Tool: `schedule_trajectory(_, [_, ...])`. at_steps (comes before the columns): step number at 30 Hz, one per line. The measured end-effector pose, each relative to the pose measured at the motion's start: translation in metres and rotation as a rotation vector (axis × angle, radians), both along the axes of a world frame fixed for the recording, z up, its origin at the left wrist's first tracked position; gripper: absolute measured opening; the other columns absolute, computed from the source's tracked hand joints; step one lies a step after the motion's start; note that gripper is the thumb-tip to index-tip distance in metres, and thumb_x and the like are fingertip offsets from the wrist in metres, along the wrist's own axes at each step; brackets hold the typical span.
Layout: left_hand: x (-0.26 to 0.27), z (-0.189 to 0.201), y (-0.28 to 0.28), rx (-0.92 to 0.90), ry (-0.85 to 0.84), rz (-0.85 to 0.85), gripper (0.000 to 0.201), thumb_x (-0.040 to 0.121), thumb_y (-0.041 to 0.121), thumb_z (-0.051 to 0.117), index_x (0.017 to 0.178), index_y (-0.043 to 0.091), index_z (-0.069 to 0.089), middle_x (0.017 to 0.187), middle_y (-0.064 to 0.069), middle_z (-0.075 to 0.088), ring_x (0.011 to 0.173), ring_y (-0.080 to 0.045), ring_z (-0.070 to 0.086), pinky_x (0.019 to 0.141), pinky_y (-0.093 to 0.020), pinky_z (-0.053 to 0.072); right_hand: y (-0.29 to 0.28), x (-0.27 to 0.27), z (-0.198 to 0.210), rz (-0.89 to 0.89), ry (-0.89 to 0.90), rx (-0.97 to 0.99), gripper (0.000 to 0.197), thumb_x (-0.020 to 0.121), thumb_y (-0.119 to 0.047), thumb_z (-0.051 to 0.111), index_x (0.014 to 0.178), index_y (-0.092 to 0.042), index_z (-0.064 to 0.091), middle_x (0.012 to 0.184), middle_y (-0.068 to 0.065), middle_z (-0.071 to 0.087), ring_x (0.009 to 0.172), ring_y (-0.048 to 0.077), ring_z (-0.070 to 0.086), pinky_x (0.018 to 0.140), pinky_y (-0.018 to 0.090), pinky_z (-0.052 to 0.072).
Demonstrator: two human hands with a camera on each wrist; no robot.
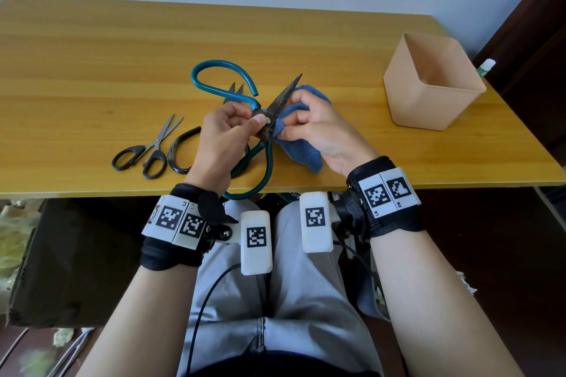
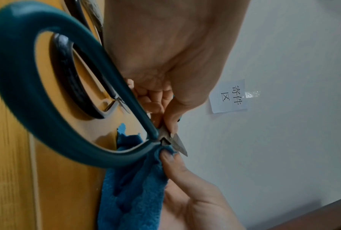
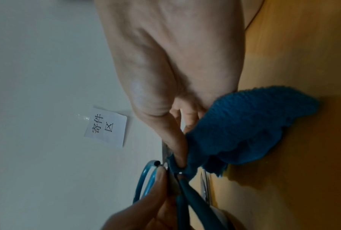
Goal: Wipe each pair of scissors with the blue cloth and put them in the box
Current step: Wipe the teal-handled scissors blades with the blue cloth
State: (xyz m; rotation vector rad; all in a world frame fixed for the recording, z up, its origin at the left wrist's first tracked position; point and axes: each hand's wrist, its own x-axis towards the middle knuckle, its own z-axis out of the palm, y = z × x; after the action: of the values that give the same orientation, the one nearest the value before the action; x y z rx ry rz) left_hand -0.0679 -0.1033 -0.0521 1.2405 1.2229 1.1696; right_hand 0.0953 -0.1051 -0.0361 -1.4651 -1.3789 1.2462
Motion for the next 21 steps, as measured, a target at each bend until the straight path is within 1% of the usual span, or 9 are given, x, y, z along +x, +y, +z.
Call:
schedule_trajectory(2, [0.0012,-0.0004,0.0,-0.006,-0.003,0.007,0.011,0.093,0.015,0.069,0.091,0.012,0.058,0.072,0.0,0.059,0.069,-0.013,0.056,0.067,-0.026,0.045,-0.0005,0.0027,-0.0012,-0.022,-0.001,0.01,0.037,0.079,-0.012,0.081,0.107,-0.015,0.057,0.07,-0.004,0.066,0.078,0.011,0.064,0.084,0.025,0.049])
schedule_trajectory(4, [0.0006,0.0006,0.002,-0.008,-0.012,0.012,0.011,0.094,0.014,0.069,0.094,0.01,0.059,0.071,0.002,0.06,0.068,-0.01,0.058,0.066,-0.023,0.046,-0.0023,0.0027,-0.0011,-0.042,-0.001,0.028,0.033,0.081,-0.015,0.081,0.104,-0.014,0.057,0.06,-0.01,0.058,0.07,0.008,0.059,0.077,0.017,0.046])
schedule_trajectory(6, [-0.0002,0.0025,0.0029,-0.008,-0.018,0.012,0.01,0.094,0.013,0.069,0.096,0.008,0.06,0.073,-0.001,0.063,0.067,-0.008,0.061,0.066,-0.022,0.047,-0.0028,0.0029,0.0004,-0.019,-0.009,0.026,0.028,0.083,-0.01,0.078,0.101,-0.016,0.058,0.068,-0.006,0.062,0.076,0.01,0.061,0.082,0.022,0.048])
schedule_trajectory(8, [-0.0012,0.0022,0.0032,-0.004,-0.016,0.02,0.01,0.094,0.013,0.068,0.097,0.008,0.06,0.078,-0.008,0.067,0.07,-0.013,0.062,0.068,-0.027,0.047,-0.0023,0.005,0.0024,0.01,-0.023,0.016,0.028,0.085,-0.001,0.072,0.1,-0.021,0.06,0.083,0.002,0.068,0.087,0.015,0.064,0.088,0.033,0.05])
schedule_trajectory(9, [-0.0017,0.0018,0.0028,-0.001,-0.016,0.024,0.011,0.094,0.013,0.068,0.097,0.007,0.059,0.079,-0.01,0.068,0.071,-0.015,0.062,0.068,-0.029,0.047,-0.0023,0.0061,0.0027,0.012,-0.026,0.016,0.029,0.085,0.001,0.071,0.1,-0.021,0.06,0.085,0.002,0.069,0.088,0.016,0.064,0.088,0.035,0.049])
schedule_trajectory(13, [-0.0046,0.0017,0.003,0.0,-0.03,0.034,0.018,0.096,0.013,0.066,0.106,-0.001,0.061,0.081,-0.011,0.069,0.07,-0.012,0.062,0.067,-0.022,0.047,-0.0037,0.0063,0.0013,-0.031,-0.046,0.028,0.029,0.084,-0.01,0.077,0.102,-0.015,0.054,0.067,0.0,0.056,0.073,0.018,0.055,0.083,0.033,0.044])
schedule_trajectory(16, [-0.0068,0.0009,0.0033,-0.007,-0.044,0.036,0.022,0.096,0.013,0.065,0.109,-0.004,0.061,0.081,-0.01,0.069,0.069,-0.01,0.063,0.067,-0.021,0.048,-0.0048,0.0086,0.0,0.007,-0.035,0.02,0.028,0.086,-0.003,0.072,0.103,-0.018,0.056,0.072,0.001,0.061,0.077,0.017,0.06,0.083,0.035,0.045])
schedule_trajectory(18, [-0.007,0.0021,0.0025,-0.01,-0.051,0.038,0.02,0.096,0.013,0.065,0.108,-0.003,0.061,0.08,-0.009,0.07,0.069,-0.011,0.064,0.07,-0.023,0.049,-0.0052,0.0106,0.0002,0.012,-0.029,0.01,0.028,0.087,-0.001,0.07,0.103,-0.019,0.056,0.074,-0.002,0.064,0.076,0.015,0.061,0.079,0.033,0.046])
schedule_trajectory(21, [-0.0087,0.0051,0.0016,-0.005,-0.059,0.041,0.009,0.097,0.012,0.063,0.1,0.004,0.06,0.078,-0.006,0.069,0.066,-0.007,0.064,0.066,-0.015,0.048,-0.0071,0.0099,-0.0012,-0.051,-0.029,0.023,0.029,0.084,-0.014,0.077,0.098,-0.016,0.052,0.057,-0.011,0.053,0.064,0.01,0.053,0.078,0.026,0.044])
